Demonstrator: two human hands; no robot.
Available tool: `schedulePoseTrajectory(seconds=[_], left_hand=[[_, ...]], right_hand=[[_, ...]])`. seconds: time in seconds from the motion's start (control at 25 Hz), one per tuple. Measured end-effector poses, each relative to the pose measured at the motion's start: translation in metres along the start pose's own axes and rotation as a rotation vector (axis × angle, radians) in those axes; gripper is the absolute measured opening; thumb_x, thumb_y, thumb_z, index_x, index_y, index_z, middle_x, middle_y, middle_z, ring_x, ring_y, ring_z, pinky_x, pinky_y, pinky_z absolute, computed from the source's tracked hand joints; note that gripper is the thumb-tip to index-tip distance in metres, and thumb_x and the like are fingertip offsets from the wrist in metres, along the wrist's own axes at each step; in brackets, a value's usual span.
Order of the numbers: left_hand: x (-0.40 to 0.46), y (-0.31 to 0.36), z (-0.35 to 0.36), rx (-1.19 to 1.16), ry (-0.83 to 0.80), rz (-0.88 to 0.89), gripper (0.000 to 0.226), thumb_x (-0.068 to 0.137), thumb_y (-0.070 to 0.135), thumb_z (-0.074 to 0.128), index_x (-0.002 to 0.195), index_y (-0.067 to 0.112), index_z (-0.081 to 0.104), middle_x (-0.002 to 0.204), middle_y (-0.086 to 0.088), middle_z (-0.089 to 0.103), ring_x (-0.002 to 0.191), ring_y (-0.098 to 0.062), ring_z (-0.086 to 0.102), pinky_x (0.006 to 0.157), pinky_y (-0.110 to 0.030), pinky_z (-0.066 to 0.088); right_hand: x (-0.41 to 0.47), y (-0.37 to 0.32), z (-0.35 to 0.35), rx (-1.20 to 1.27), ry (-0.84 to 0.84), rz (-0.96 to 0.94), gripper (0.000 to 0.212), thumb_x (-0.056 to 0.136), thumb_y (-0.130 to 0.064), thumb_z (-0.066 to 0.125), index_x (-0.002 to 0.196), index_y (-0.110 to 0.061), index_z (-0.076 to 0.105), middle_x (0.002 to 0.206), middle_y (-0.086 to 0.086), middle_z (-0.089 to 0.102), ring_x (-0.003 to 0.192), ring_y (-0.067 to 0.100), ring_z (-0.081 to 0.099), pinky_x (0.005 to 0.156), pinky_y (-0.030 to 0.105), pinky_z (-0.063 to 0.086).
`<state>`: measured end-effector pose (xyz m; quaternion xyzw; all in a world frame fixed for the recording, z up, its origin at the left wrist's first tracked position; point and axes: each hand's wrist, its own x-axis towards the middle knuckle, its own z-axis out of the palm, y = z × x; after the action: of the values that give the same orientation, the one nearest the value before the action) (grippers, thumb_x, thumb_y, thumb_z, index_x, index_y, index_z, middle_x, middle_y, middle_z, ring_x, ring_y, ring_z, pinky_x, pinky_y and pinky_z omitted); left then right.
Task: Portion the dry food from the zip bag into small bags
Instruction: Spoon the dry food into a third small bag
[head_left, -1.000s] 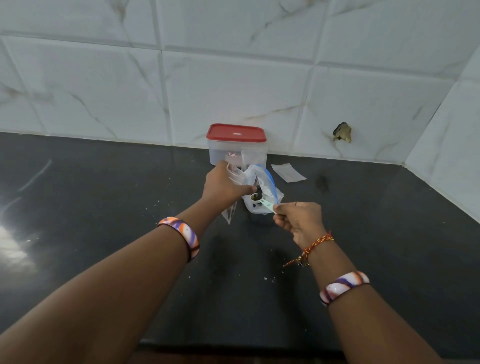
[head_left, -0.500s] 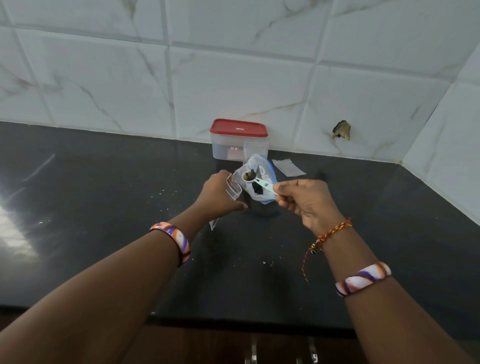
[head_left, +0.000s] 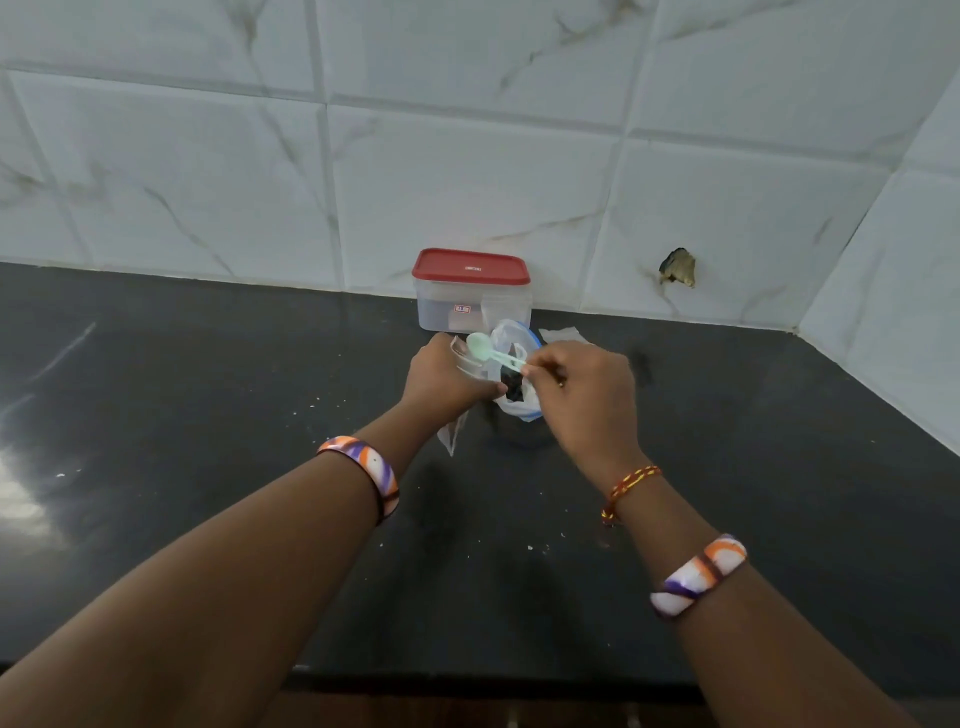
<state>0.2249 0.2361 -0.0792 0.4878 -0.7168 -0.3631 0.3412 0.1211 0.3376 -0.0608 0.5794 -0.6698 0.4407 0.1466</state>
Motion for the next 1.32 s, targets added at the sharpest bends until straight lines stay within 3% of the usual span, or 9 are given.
schedulePoseTrajectory(seconds=[0.12, 0.24, 0.52, 0.68, 0.76, 0.88, 1.0, 1.12, 1.32], left_hand=[[0.006, 0.003, 0.012, -0.071, 0.016, -0.059, 0.062, 0.066, 0.029, 0.082, 0.116, 0.007, 0.052, 0.115, -0.007, 0.06, 0.1, -0.016, 0.056, 0.077, -0.024, 0.043], [0.014, 0.004, 0.026, -0.049, 0.009, -0.107, 0.06, 0.068, 0.027, 0.081, 0.115, 0.006, 0.052, 0.115, -0.008, 0.06, 0.104, -0.02, 0.058, 0.076, -0.025, 0.044], [0.03, -0.002, 0.023, -0.091, 0.048, -0.152, 0.033, 0.075, 0.01, 0.071, 0.105, 0.003, 0.058, 0.106, -0.013, 0.064, 0.094, -0.023, 0.063, 0.081, -0.034, 0.054], [0.039, 0.011, 0.015, -0.144, 0.123, -0.169, 0.017, 0.07, 0.013, 0.072, 0.082, 0.007, 0.061, 0.093, -0.012, 0.066, 0.09, -0.027, 0.065, 0.079, -0.037, 0.056], [0.058, 0.035, 0.013, -0.19, 0.138, -0.169, 0.018, 0.068, 0.011, 0.072, 0.079, 0.005, 0.059, 0.086, -0.012, 0.063, 0.087, -0.028, 0.065, 0.073, -0.034, 0.055], [0.076, 0.082, 0.027, -0.044, -0.09, 0.049, 0.027, 0.064, 0.013, 0.077, 0.066, 0.008, 0.05, 0.068, -0.005, 0.05, 0.071, -0.021, 0.054, 0.052, -0.028, 0.041], [0.076, 0.086, 0.051, 0.084, -0.295, 0.099, 0.044, 0.065, 0.017, 0.081, 0.097, 0.004, 0.053, 0.086, -0.006, 0.051, 0.084, -0.02, 0.053, 0.067, -0.027, 0.049], [0.078, 0.062, 0.063, 0.129, -0.271, 0.117, 0.059, 0.064, 0.024, 0.082, 0.112, 0.003, 0.056, 0.107, -0.01, 0.061, 0.102, -0.023, 0.059, 0.088, -0.034, 0.053], [0.077, 0.055, 0.052, 0.104, -0.143, 0.204, 0.056, 0.065, 0.033, 0.081, 0.108, 0.008, 0.055, 0.098, -0.004, 0.06, 0.092, -0.018, 0.058, 0.077, -0.029, 0.05]], right_hand=[[0.003, 0.018, -0.006, 0.314, 0.069, 0.546, 0.006, 0.078, -0.009, 0.069, 0.079, -0.006, 0.074, 0.064, 0.004, 0.069, 0.058, 0.015, 0.065, 0.058, 0.026, 0.056], [0.0, 0.031, -0.005, 0.377, 0.06, 0.738, 0.004, 0.078, -0.006, 0.068, 0.076, -0.006, 0.072, 0.059, 0.002, 0.066, 0.05, 0.01, 0.061, 0.051, 0.021, 0.053], [0.015, 0.009, 0.05, -0.361, -0.356, 0.147, 0.022, 0.093, -0.014, 0.05, 0.102, -0.001, 0.066, 0.1, 0.016, 0.068, 0.09, 0.028, 0.065, 0.072, 0.029, 0.046], [0.039, 0.009, 0.062, -0.503, -0.448, 0.185, 0.021, 0.094, -0.012, 0.049, 0.109, -0.003, 0.061, 0.111, 0.015, 0.065, 0.103, 0.03, 0.061, 0.081, 0.034, 0.049], [0.054, 0.022, 0.056, -0.387, -0.437, 0.343, 0.018, 0.086, -0.01, 0.054, 0.1, -0.001, 0.063, 0.1, 0.019, 0.066, 0.097, 0.029, 0.063, 0.074, 0.032, 0.049], [0.069, 0.053, 0.051, 0.019, -0.432, 0.8, 0.006, 0.077, 0.005, 0.055, 0.072, 0.007, 0.059, 0.051, 0.012, 0.058, 0.049, 0.011, 0.058, 0.045, 0.018, 0.041], [0.053, 0.064, 0.06, 0.411, -0.33, 1.156, 0.007, 0.079, 0.013, 0.053, 0.079, 0.008, 0.059, 0.052, 0.012, 0.05, 0.031, 0.01, 0.047, 0.034, 0.017, 0.04], [0.041, 0.066, 0.062, 0.52, -0.246, 1.206, 0.011, 0.08, 0.012, 0.054, 0.079, 0.003, 0.061, 0.057, 0.012, 0.051, 0.042, 0.014, 0.048, 0.039, 0.018, 0.045], [0.038, 0.068, 0.046, 0.54, -0.114, 1.134, 0.014, 0.078, -0.001, 0.07, 0.068, -0.007, 0.062, 0.07, 0.012, 0.064, 0.052, 0.014, 0.057, 0.046, 0.018, 0.05]])
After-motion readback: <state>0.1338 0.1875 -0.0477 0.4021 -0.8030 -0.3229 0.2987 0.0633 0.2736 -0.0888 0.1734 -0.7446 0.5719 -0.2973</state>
